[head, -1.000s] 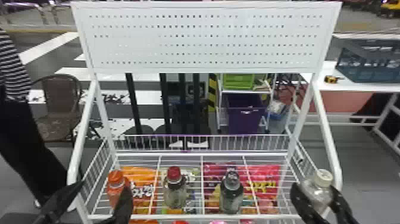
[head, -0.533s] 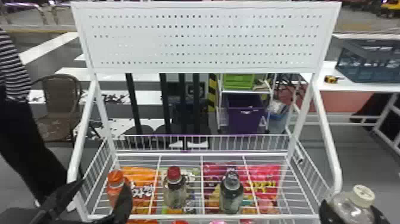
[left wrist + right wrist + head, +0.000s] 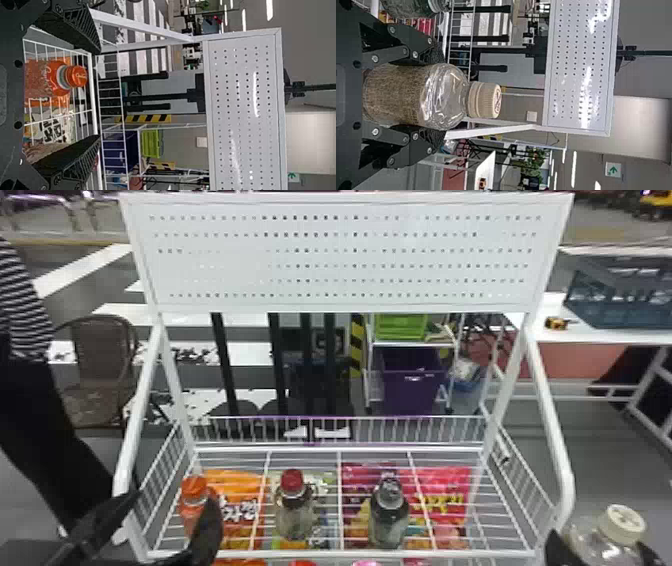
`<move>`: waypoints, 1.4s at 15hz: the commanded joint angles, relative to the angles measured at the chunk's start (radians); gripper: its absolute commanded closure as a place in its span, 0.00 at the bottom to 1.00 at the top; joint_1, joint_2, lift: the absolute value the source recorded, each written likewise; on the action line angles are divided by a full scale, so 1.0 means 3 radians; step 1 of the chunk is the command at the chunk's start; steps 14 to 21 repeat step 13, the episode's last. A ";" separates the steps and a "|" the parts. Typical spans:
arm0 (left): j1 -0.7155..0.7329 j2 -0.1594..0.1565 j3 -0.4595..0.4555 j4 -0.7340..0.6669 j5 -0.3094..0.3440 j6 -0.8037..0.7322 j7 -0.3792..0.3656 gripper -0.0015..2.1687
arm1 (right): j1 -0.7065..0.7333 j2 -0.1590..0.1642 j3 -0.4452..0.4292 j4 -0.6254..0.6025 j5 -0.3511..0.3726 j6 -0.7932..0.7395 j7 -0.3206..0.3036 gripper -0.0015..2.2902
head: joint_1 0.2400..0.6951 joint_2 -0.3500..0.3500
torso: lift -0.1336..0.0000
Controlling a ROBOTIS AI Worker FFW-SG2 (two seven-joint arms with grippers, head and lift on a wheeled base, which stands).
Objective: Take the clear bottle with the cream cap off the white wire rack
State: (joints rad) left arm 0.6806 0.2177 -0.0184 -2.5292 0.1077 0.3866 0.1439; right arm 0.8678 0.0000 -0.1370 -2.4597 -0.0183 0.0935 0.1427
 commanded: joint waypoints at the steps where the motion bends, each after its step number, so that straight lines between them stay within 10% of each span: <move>1: 0.0012 0.0001 0.0005 -0.0006 -0.0001 -0.0002 0.0001 0.06 | 0.0001 0.0003 0.0002 -0.0003 0.0000 0.0003 0.0000 0.66 | 0.57 0.50 | 1.00; 21: 0.0002 -0.0005 0.0005 -0.0011 -0.0001 -0.0002 0.0001 0.06 | 0.0012 0.0003 -0.0003 -0.0069 -0.0026 0.0024 0.0051 0.66 | 0.57 0.50 | 1.00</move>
